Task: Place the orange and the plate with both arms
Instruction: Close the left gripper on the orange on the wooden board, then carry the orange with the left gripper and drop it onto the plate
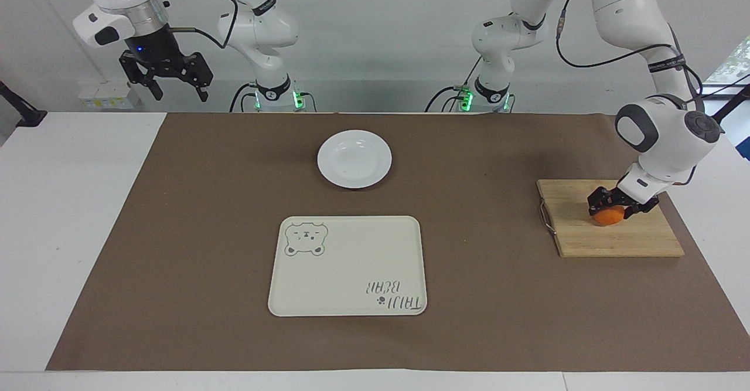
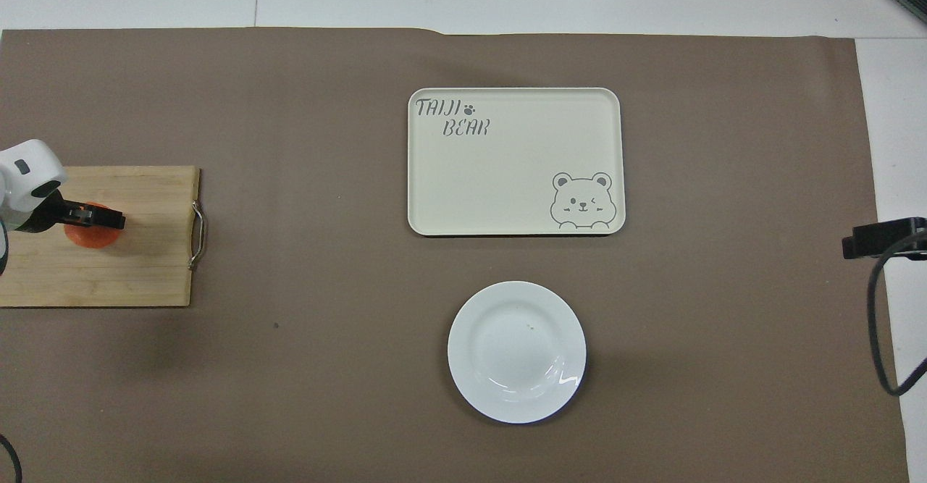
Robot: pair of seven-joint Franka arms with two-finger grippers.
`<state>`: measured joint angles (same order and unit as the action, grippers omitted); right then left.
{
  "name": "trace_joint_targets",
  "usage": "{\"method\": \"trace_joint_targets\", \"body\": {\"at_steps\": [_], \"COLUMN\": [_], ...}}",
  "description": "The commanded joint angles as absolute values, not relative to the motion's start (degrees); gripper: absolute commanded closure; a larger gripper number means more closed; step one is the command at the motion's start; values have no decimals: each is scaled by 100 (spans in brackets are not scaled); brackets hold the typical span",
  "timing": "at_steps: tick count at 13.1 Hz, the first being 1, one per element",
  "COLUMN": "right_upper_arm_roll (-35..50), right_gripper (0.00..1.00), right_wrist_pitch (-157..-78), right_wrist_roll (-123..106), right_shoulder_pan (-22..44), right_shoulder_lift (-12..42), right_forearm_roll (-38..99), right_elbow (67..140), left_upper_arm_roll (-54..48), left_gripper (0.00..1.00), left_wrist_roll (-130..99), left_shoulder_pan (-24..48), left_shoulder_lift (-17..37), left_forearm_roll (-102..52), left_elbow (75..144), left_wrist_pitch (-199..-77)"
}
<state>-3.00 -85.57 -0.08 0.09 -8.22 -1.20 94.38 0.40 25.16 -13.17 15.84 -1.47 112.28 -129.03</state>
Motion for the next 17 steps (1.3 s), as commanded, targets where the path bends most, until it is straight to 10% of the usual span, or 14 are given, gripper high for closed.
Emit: {"method": "trace_joint_targets", "body": {"at_steps": [1, 17], "right_upper_arm_roll": [-264, -272], "right_gripper": [0, 0], "right_wrist_pitch": [-8569, -8543], "right_wrist_roll": [53, 44], "right_shoulder_pan": [-53, -79], "right_shoulder_lift": [-835, -958], "right_forearm_roll": [-9, -79], "right_elbow": [9431, 9589], "left_upper_arm_roll": [9, -62], "left_gripper": [100, 100], "left_wrist_roll": [2584, -533], "left_shoulder_pan": [-1310, 2950], "left_shoulder_lift": [1477, 914], "left_forearm_roll": [-185, -193], "left_elbow": [11312, 11443], "left_wrist_pitch": [-13008, -12638]}}
